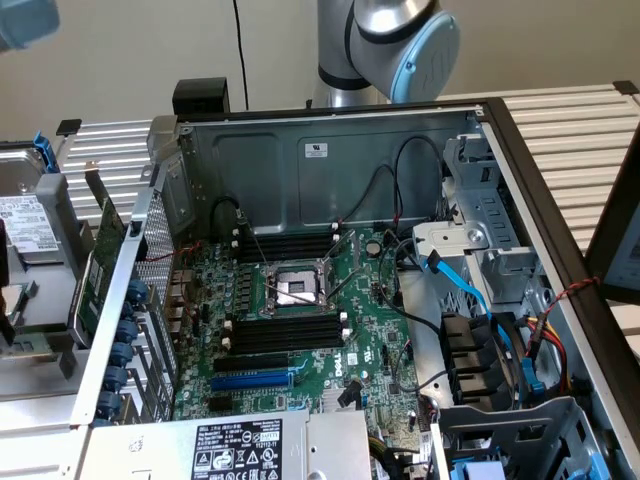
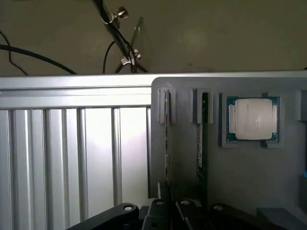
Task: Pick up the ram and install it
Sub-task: 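Pick up the ram and move it above insertion slot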
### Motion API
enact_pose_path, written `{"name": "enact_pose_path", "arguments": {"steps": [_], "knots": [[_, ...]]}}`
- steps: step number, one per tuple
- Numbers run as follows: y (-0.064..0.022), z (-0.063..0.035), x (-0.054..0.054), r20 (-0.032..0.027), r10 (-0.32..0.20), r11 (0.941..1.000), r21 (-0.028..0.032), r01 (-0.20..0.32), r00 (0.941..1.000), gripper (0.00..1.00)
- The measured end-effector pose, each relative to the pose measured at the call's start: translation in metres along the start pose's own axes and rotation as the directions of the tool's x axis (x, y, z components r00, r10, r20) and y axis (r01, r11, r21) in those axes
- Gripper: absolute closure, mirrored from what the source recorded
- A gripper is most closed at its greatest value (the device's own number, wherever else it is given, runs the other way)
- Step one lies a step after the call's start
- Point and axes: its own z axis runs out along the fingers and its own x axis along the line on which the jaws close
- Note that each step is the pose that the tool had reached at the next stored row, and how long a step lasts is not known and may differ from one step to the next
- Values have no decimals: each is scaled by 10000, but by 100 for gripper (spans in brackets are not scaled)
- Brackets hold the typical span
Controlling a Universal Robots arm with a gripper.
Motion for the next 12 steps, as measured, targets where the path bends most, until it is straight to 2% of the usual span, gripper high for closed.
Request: {"name": "enact_pose_path", "arguments": {"steps": [5,12], "knots": [[-10,-228,15,0,-1,10000,0,1,10000,88],[-145,-545,29,0,0,10000,0,0,10000,88]]}}
